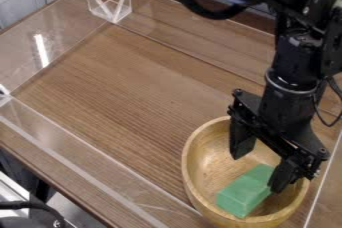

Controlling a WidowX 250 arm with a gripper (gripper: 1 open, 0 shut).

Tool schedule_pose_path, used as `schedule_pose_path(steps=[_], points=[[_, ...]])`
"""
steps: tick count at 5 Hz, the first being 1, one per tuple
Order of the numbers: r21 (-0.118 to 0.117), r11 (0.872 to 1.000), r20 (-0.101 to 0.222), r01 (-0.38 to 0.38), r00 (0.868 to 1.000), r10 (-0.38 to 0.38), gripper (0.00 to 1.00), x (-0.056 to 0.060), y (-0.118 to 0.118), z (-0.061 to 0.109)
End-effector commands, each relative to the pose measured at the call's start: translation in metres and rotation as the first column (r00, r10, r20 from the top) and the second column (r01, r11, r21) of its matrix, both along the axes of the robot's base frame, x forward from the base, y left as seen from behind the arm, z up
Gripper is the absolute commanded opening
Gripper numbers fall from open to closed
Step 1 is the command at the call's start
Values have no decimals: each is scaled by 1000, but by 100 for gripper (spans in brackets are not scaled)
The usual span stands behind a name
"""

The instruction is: Remove the green block from inside the brown bowl and put it on the table

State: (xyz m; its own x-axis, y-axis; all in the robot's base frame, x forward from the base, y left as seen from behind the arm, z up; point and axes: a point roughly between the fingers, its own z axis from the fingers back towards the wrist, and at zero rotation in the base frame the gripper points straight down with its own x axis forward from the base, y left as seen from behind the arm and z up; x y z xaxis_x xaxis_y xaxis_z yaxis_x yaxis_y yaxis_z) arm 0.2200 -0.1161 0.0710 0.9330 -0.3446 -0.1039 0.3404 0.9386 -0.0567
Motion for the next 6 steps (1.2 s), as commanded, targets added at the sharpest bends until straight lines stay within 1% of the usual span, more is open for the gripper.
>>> schedule_pose_path(steps=[1,3,6], points=[[-28,1000,52,2,999,0,100,5,-2,10],[-36,999,55,19,998,-17,100,5,-4,5],[-48,998,54,33,998,-30,100,7,-4,4]])
